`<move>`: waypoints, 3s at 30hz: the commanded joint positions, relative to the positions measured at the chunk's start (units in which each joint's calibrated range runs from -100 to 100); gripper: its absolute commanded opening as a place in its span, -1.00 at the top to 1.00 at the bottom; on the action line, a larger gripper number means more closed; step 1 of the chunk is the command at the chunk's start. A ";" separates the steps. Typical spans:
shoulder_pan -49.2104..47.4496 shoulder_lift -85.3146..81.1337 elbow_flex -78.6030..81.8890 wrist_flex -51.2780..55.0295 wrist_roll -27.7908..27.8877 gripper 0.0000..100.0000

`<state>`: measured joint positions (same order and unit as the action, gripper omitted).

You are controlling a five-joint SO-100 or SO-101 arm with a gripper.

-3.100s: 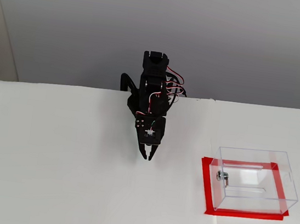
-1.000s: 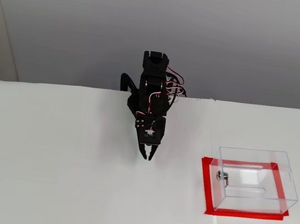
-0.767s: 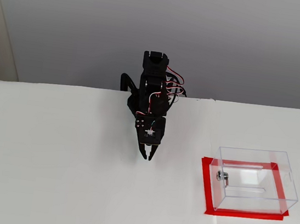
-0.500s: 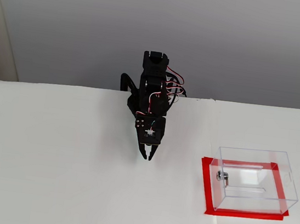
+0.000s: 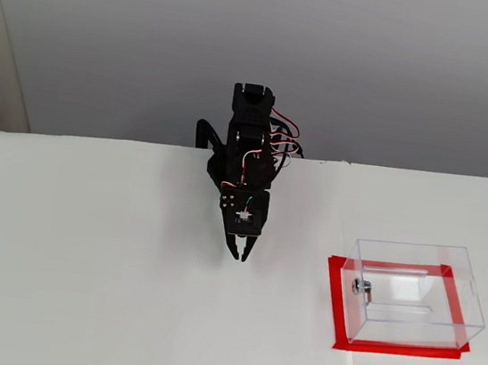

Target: Pick the blue lego brick and place it into the transparent box

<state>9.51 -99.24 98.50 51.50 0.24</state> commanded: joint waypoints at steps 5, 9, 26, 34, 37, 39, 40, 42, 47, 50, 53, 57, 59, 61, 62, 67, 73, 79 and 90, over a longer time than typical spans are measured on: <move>0.66 -0.51 0.69 0.11 0.17 0.97; 0.66 -0.51 0.69 0.11 0.17 0.97; 0.66 -0.51 0.69 0.11 0.17 0.97; 0.36 -0.51 0.69 0.11 0.17 0.97; 0.07 -0.51 0.69 0.11 0.17 0.97; -0.16 -0.51 0.69 0.11 0.17 0.97; -0.23 -0.51 0.69 0.28 0.17 0.97; -1.41 -0.51 0.60 0.28 0.17 0.97; -4.00 -0.51 -2.03 0.98 0.17 0.97; -6.22 -0.51 -3.56 0.98 0.17 0.97; -8.95 -0.51 -4.11 0.98 0.17 0.97; -14.13 -0.51 -4.20 0.98 0.17 0.97; -16.42 -0.51 -4.20 0.98 -0.09 0.97; -18.05 -0.51 -4.20 0.98 0.12 0.97; -18.57 -0.51 -4.20 0.98 0.17 0.97; -19.01 -0.42 -5.10 0.98 0.17 0.97; -14.80 -0.34 -8.54 0.98 0.17 0.97; -7.33 1.78 -8.35 0.98 0.17 0.97; -6.22 12.05 -17.94 1.07 0.17 0.97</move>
<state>2.35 -91.37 87.73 52.44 0.64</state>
